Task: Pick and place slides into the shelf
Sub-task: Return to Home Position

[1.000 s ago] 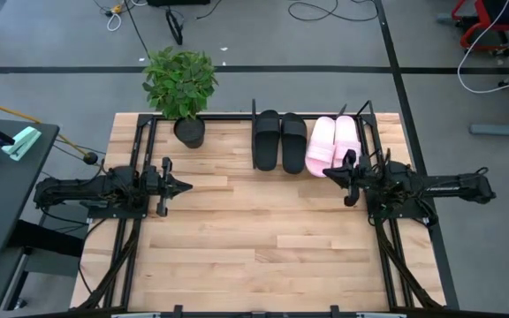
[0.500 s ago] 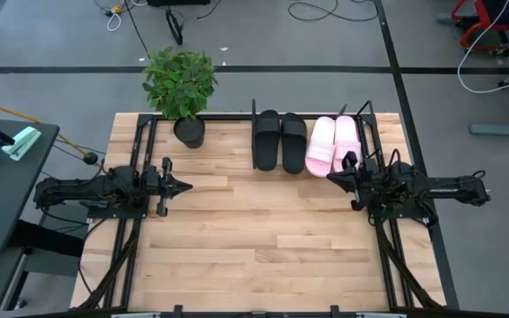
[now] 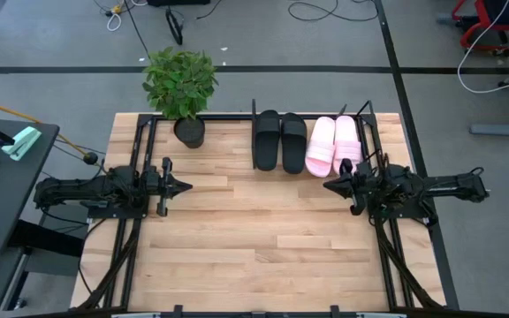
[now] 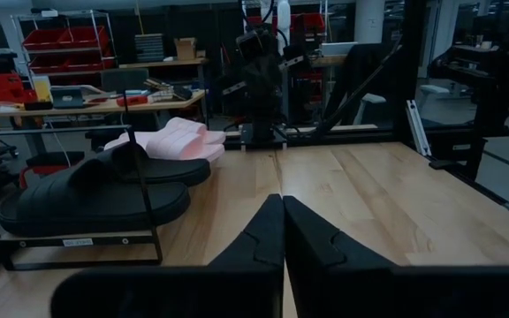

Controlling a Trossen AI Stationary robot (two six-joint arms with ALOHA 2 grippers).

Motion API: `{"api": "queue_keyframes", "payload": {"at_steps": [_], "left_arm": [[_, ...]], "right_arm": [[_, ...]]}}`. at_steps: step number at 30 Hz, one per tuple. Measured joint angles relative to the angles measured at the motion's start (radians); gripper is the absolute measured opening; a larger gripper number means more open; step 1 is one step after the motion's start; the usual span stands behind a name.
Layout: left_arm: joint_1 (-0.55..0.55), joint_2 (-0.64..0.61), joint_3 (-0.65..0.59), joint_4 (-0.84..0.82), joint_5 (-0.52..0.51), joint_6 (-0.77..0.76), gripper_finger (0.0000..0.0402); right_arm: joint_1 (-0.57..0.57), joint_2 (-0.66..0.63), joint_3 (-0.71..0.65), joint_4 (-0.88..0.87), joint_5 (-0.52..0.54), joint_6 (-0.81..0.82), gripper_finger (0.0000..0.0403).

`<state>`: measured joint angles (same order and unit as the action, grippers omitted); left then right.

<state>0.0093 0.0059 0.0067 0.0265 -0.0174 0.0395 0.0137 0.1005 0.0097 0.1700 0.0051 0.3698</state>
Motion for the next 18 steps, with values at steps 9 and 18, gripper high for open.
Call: {"api": "queue_keyframes", "payload": {"at_steps": [9, 18], "left_arm": [[0.000, 0.000, 0.000, -0.003, 0.000, 0.000, 0.0006], [0.000, 0.000, 0.000, -0.004, 0.000, -0.001, 0.0016]], "right_arm": [[0.010, 0.000, 0.000, -0.071, -0.016, -0.025, 0.0000], [0.009, 0.000, 0.000, -0.122, -0.021, -0.177, 0.0000]]}}
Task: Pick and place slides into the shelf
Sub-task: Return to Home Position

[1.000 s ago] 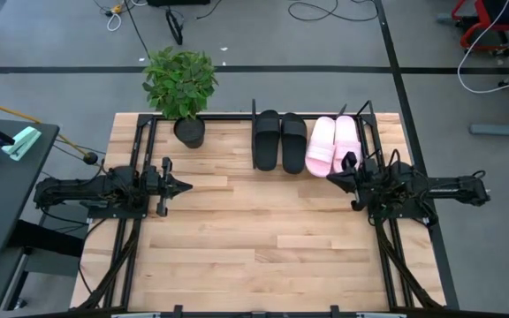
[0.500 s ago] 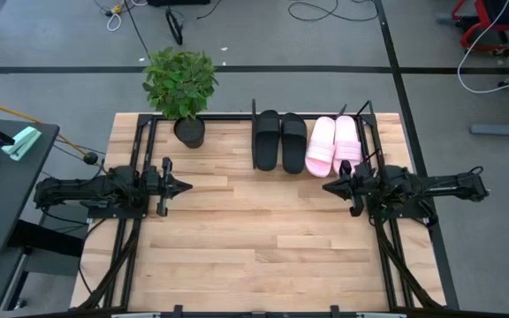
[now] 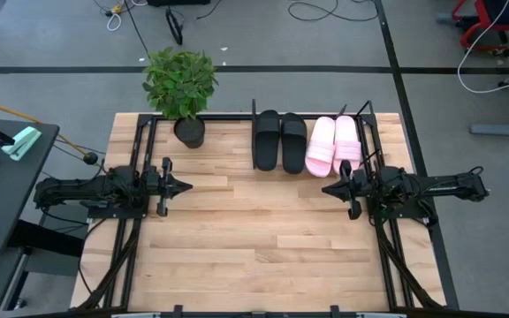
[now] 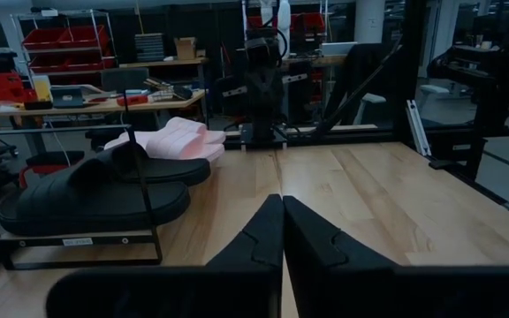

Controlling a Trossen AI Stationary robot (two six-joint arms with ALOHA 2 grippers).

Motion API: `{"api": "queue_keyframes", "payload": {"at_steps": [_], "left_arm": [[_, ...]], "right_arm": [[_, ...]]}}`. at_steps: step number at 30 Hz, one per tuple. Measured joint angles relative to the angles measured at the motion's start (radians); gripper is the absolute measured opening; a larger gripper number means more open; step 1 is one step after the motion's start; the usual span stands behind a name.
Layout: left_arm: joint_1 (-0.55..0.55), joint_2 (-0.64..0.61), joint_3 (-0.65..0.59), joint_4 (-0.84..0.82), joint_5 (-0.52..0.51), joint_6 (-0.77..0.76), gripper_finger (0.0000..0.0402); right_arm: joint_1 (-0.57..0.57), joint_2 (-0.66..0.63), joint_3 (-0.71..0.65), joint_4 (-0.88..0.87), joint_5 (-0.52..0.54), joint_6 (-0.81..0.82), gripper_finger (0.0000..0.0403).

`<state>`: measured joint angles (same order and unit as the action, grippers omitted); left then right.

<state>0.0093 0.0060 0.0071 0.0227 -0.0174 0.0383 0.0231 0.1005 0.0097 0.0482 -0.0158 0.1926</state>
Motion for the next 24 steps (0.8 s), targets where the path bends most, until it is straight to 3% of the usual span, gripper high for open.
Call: {"api": "queue_keyframes", "payload": {"at_steps": [11, 24], "left_arm": [[0.000, 0.000, 0.000, -0.001, 0.000, -0.005, 0.0016], [0.000, 0.000, 0.000, -0.001, 0.001, -0.008, 0.0015]], "right_arm": [[-0.001, 0.000, 0.000, -0.015, 0.009, -0.148, 0.0000], [-0.001, 0.000, -0.001, -0.023, 0.009, -0.170, 0.0000]]}}
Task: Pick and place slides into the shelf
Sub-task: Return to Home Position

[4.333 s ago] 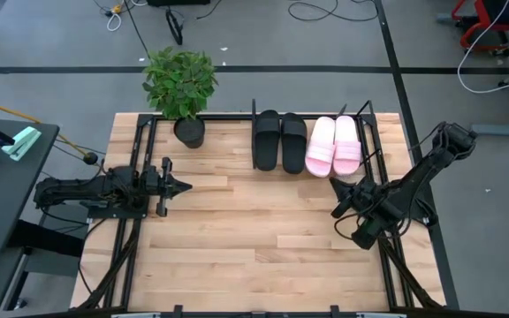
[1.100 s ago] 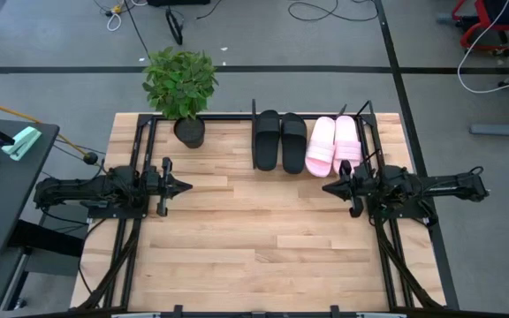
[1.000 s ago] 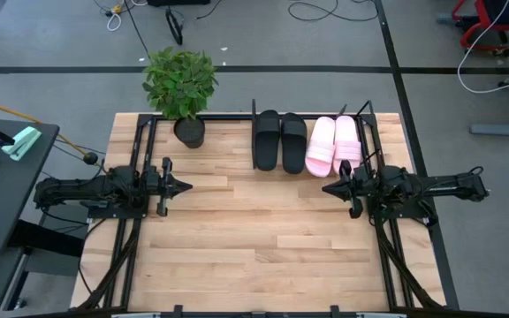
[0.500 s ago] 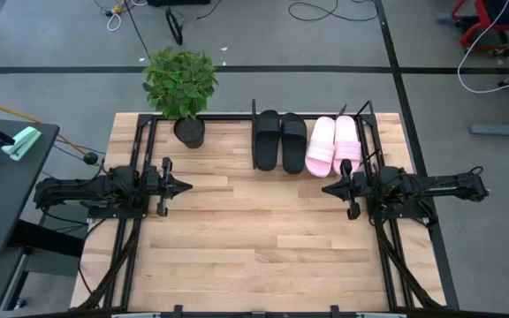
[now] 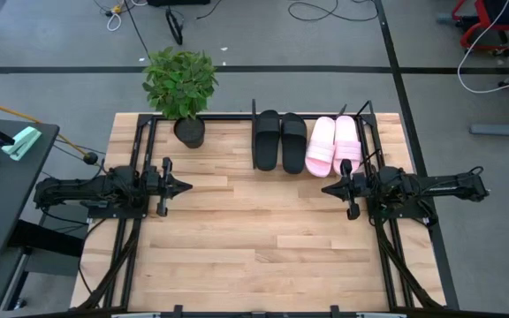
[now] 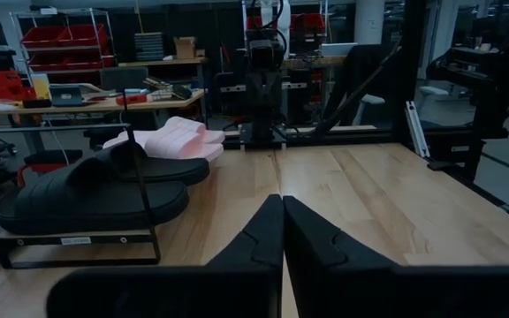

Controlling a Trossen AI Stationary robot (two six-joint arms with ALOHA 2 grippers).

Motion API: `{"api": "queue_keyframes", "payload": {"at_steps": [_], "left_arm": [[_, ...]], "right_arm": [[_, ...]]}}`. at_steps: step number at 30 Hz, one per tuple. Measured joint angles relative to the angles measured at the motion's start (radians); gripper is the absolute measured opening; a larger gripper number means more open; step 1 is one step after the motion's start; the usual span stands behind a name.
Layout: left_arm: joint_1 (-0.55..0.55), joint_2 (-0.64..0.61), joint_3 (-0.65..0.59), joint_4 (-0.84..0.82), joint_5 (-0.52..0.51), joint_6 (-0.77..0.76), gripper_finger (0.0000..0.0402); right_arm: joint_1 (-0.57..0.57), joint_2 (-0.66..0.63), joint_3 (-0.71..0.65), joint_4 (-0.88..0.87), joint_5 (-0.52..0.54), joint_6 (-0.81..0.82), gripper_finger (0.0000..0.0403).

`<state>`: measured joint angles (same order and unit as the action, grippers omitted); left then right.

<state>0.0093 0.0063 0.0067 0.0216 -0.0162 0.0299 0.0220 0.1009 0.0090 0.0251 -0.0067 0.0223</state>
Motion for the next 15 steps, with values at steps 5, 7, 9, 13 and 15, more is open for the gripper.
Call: {"api": "queue_keyframes", "payload": {"at_steps": [5, 7, 9, 13, 15], "left_arm": [[0.000, 0.000, 0.000, 0.003, 0.033, 0.004, 0.0006], [0.000, 0.000, 0.000, 0.005, 0.035, 0.002, 0.0012], [0.000, 0.000, 0.000, 0.010, 0.035, -0.006, 0.0015], [0.000, 0.000, 0.000, 0.013, 0.035, -0.020, 0.0006], [0.000, 0.000, 0.000, 0.013, 0.031, -0.024, 0.0005]], "right_arm": [[0.000, 0.000, 0.000, 0.000, 0.000, -0.001, 0.0000], [0.000, 0.000, 0.000, -0.001, 0.000, -0.008, 0.0000], [0.000, 0.000, 0.000, -0.001, 0.000, -0.017, 0.0000], [0.000, 0.000, 0.000, -0.001, 0.000, -0.026, 0.0000], [0.000, 0.000, 0.000, -0.001, 0.000, -0.026, 0.0000]]}}
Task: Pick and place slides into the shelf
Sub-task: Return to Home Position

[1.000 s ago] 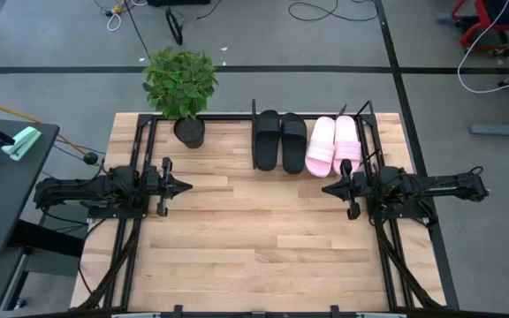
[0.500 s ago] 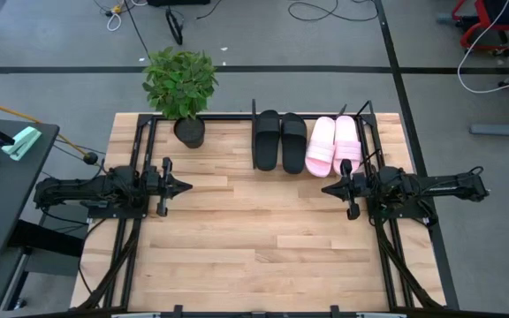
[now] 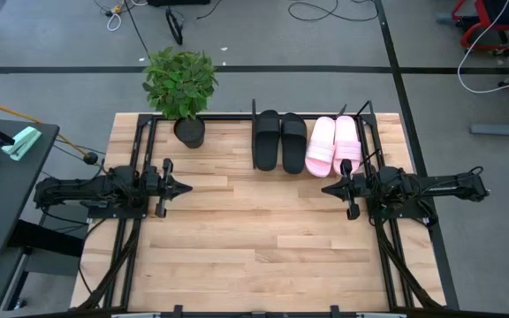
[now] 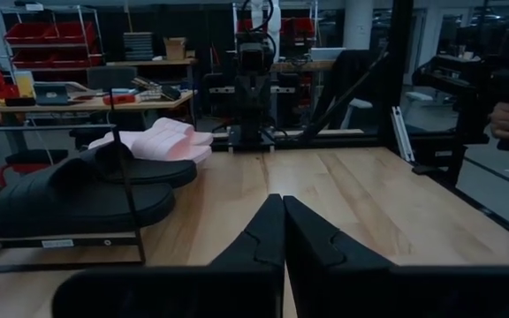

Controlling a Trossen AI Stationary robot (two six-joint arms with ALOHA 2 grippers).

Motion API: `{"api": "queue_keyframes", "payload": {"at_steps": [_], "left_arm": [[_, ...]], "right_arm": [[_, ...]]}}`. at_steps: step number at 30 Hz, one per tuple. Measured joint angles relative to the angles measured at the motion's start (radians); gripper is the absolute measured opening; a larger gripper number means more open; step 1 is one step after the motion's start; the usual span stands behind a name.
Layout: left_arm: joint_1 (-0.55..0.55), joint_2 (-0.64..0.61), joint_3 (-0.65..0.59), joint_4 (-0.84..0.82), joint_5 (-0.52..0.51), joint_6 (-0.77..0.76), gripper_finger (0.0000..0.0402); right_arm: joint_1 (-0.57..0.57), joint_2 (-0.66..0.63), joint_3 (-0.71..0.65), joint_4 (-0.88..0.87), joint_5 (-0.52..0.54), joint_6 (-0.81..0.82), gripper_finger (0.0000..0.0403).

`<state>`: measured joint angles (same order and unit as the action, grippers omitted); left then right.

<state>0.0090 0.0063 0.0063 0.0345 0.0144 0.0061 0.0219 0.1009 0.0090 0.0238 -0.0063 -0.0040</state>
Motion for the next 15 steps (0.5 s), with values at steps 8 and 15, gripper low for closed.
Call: {"api": "queue_keyframes", "payload": {"at_steps": [8, 15], "left_arm": [[0.000, 0.000, 0.000, 0.001, -0.007, -0.026, 0.0023], [0.000, 0.000, 0.000, 0.001, -0.036, -0.037, 0.0012]], "right_arm": [[0.000, 0.000, 0.000, 0.000, 0.000, 0.002, 0.0002], [0.000, 0.000, 0.000, 0.000, 0.000, 0.042, 0.0003]]}}
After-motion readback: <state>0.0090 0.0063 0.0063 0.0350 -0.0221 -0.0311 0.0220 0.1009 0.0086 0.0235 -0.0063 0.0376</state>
